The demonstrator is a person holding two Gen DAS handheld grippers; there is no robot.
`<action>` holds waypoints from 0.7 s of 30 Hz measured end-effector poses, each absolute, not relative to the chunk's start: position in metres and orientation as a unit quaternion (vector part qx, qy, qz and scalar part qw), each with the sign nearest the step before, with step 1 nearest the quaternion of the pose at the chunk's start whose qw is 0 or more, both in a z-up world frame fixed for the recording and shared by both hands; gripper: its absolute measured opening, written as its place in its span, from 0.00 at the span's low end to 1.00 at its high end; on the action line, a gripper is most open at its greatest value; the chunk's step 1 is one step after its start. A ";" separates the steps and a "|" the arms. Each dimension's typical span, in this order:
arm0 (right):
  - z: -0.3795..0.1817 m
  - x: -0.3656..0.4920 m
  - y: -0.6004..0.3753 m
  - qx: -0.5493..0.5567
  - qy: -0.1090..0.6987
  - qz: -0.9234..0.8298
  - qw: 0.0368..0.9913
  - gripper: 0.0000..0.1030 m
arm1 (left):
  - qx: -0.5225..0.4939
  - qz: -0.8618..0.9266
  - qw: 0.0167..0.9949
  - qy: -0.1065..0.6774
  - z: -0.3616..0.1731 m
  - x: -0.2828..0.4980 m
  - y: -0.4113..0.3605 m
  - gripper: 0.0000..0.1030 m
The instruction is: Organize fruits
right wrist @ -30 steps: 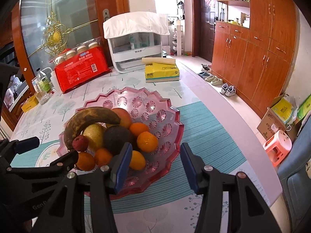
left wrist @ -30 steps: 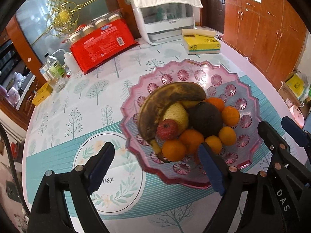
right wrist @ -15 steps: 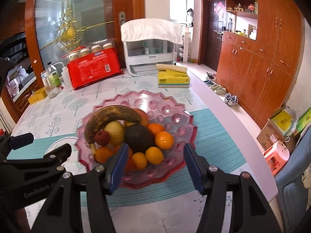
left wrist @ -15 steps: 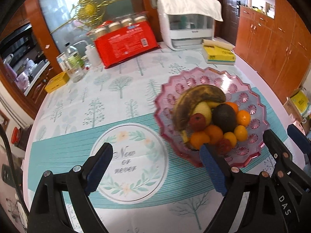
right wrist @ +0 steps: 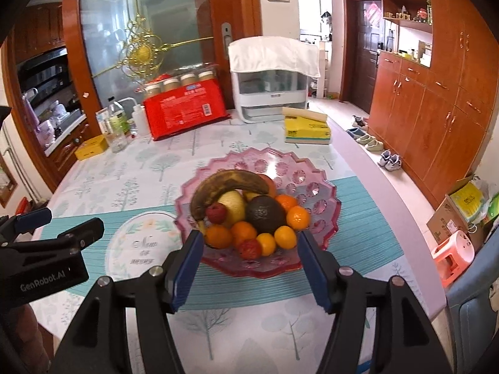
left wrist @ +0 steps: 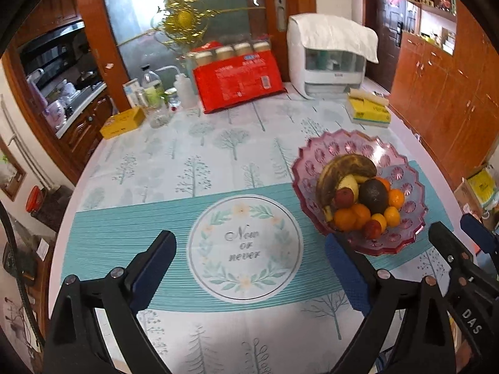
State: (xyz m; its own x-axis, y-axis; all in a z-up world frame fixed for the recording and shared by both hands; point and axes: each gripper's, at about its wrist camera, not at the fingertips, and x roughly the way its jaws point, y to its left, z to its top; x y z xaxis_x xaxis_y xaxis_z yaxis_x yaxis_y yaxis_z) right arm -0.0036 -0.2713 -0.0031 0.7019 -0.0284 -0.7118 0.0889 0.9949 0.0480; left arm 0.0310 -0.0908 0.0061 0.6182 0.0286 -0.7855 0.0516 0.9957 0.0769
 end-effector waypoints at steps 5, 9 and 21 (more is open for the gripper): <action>0.017 -0.012 -0.266 0.056 0.390 -0.008 0.919 0.63 | 0.018 -0.004 0.894 0.448 0.018 0.021 -0.076 0.96; 0.033 -0.021 -0.259 0.060 0.385 0.003 0.921 0.68 | 0.012 0.002 0.897 0.442 0.026 0.010 -0.071 0.97; 0.040 -0.029 -0.235 0.032 0.383 0.023 0.923 0.71 | 0.016 0.015 0.898 0.439 0.032 -0.004 -0.066 0.97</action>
State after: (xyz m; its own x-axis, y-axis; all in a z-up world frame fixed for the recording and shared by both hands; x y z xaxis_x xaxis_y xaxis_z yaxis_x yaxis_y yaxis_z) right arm -0.0290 -0.2352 0.0396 0.7058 0.0681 -0.7051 -0.0185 0.9968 0.0779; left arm -0.0041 -0.0660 0.0325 0.6148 0.0414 -0.7876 -0.0132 0.9990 0.0422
